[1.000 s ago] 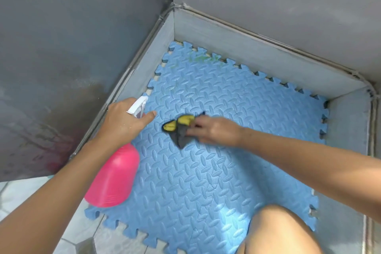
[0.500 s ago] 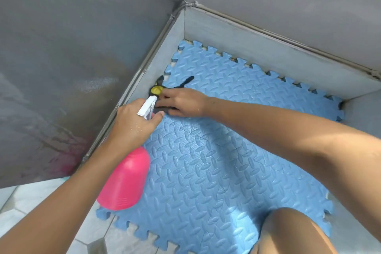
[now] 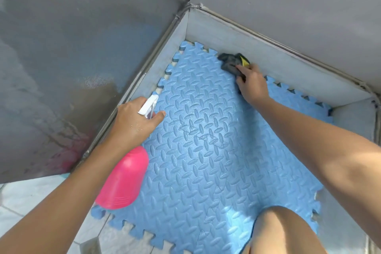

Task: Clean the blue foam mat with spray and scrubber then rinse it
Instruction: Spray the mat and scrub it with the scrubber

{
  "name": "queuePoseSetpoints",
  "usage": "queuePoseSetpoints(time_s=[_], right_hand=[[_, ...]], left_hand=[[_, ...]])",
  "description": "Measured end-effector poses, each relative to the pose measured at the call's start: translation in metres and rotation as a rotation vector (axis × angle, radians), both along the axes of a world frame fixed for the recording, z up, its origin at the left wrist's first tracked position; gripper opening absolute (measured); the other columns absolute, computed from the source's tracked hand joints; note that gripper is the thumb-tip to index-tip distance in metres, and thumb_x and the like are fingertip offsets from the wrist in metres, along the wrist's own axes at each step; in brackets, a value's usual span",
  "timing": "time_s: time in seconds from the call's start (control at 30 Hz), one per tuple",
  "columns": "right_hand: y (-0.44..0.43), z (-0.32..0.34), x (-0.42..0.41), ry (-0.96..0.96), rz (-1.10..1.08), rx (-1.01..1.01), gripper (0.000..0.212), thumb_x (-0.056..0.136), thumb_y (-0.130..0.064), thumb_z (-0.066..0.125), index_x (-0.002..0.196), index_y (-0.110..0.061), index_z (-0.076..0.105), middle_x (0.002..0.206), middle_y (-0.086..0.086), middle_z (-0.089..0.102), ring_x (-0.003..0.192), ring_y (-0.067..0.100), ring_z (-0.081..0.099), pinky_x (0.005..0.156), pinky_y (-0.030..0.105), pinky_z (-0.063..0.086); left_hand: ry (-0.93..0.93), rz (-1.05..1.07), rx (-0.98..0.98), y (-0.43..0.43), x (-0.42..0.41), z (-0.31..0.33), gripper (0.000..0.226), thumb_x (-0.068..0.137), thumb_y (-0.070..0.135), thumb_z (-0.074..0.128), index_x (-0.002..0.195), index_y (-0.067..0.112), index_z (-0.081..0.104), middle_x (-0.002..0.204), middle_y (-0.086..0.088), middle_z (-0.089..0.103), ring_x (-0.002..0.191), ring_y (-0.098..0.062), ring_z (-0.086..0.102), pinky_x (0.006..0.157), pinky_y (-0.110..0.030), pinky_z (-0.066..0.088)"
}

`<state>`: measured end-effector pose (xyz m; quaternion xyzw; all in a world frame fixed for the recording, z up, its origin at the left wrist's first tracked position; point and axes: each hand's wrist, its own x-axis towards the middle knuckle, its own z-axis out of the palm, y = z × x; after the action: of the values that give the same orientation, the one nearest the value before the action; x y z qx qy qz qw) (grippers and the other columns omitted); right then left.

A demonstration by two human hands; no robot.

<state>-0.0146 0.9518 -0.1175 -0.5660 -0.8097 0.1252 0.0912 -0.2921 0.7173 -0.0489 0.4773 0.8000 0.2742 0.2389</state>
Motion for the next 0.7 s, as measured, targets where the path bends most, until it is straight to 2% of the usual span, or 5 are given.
queuePoseSetpoints(time_s=[0.1,0.23,0.37,0.53,0.7], right_hand=[[-0.002,-0.002,0.055,-0.004,-0.109,0.018,0.042,0.098,-0.023,0.056,0.139,-0.017,0.057,0.129,0.014,0.052,0.107,0.038,0.059,0.095,0.043,0.049],[-0.030,0.002,0.015,0.087,-0.122,-0.013,0.038,0.097,-0.027,0.059,0.134,-0.017,0.062,0.126,0.011,0.054,0.108,0.030,0.058,0.095,0.036,0.046],[-0.147,0.006,-0.044,0.192,0.354,-0.097,0.030,0.096,-0.027,0.059,0.125,-0.029,0.065,0.122,-0.002,0.055,0.100,0.019,0.059,0.080,0.037,0.055],[-0.241,0.010,-0.018,0.082,1.060,-0.239,0.032,0.097,-0.019,0.059,0.129,-0.023,0.063,0.120,0.001,0.058,0.103,0.021,0.057,0.070,0.034,0.053],[-0.132,0.003,-0.006,0.006,0.697,-0.126,0.043,0.098,-0.030,0.035,0.132,-0.031,0.061,0.126,-0.002,0.056,0.111,0.020,0.054,0.089,0.036,0.049]], left_hand=[[-0.018,-0.002,-0.003,0.002,-0.002,-0.004,0.037,0.084,0.037,0.081,0.075,0.009,0.059,0.061,0.007,0.052,0.061,-0.022,0.051,0.062,-0.030,0.033],[-0.023,-0.007,-0.050,0.002,-0.001,-0.003,0.039,0.085,0.040,0.079,0.078,0.007,0.060,0.063,0.005,0.054,0.067,-0.025,0.053,0.065,-0.030,0.034],[-0.027,0.004,-0.066,0.000,-0.002,0.002,0.039,0.085,0.041,0.079,0.076,0.009,0.059,0.067,-0.002,0.058,0.066,-0.026,0.054,0.058,-0.031,0.035],[-0.013,-0.008,-0.077,0.002,-0.004,0.004,0.038,0.085,0.042,0.079,0.081,0.008,0.062,0.072,-0.005,0.062,0.067,-0.025,0.055,0.056,-0.027,0.037],[-0.005,-0.003,-0.080,0.000,-0.002,0.003,0.039,0.086,0.040,0.078,0.076,0.009,0.057,0.069,-0.004,0.058,0.064,-0.023,0.051,0.057,-0.025,0.038]])
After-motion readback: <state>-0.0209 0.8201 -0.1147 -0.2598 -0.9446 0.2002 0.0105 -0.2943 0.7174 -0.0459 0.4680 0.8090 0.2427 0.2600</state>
